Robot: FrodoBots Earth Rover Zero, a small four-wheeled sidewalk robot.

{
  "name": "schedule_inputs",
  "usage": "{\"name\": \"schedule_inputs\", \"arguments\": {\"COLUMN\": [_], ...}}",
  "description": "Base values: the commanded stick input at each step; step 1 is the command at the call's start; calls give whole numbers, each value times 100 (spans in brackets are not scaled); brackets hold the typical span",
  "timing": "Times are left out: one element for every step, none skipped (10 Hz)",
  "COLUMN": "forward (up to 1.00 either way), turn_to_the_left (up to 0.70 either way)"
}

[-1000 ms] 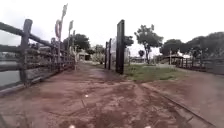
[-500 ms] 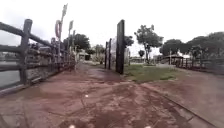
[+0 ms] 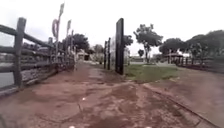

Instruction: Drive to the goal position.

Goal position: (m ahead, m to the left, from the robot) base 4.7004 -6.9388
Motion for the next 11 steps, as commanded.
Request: {"name": "schedule_inputs", "arguments": {"forward": [100, 100, 100, 100, 100, 100, 100, 100, 100, 100, 100], "turn_to_the_left": [3, 3, 3, 3, 3, 3, 3, 32, 43, 29, 3]}}
